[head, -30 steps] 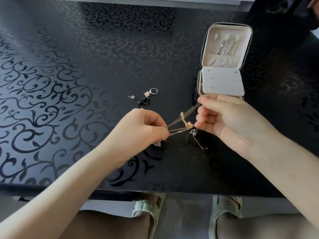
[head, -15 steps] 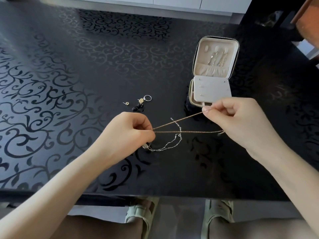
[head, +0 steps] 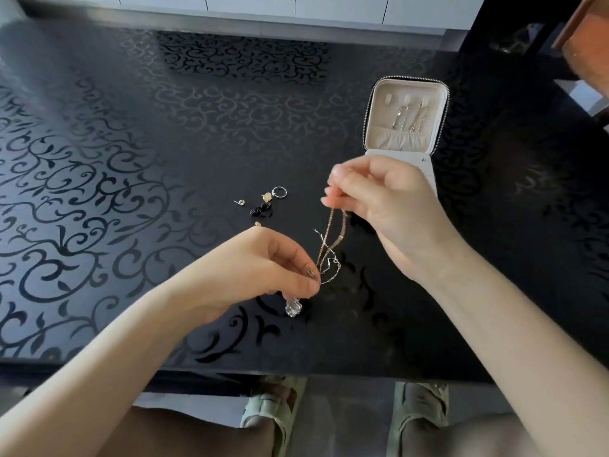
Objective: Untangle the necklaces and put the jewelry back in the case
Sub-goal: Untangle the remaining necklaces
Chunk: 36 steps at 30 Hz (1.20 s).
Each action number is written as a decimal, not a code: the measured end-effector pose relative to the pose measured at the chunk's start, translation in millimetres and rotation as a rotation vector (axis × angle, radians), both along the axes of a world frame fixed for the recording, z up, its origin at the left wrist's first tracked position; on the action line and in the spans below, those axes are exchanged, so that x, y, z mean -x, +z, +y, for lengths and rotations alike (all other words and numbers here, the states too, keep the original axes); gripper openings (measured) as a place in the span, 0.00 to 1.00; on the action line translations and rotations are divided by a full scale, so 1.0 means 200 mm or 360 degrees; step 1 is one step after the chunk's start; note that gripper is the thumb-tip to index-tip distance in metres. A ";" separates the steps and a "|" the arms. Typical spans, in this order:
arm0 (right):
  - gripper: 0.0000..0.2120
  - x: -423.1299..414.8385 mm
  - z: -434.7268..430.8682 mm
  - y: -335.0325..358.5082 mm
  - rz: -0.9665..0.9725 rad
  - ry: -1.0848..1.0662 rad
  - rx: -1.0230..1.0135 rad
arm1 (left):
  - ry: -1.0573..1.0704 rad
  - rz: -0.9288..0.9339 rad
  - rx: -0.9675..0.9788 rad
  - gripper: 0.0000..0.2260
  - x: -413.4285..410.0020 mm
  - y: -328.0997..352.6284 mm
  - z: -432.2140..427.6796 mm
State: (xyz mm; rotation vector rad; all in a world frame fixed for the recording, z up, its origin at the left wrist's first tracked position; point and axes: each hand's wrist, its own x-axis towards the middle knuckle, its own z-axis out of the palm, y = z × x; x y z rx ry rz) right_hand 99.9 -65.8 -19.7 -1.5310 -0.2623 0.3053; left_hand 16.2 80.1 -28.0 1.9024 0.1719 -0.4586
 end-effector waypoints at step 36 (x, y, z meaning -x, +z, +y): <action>0.04 0.18 -0.16 -0.03 -0.0132 0.0508 0.0986 | 0.0593 0.0269 0.0697 0.05 0.01 -0.05 0.01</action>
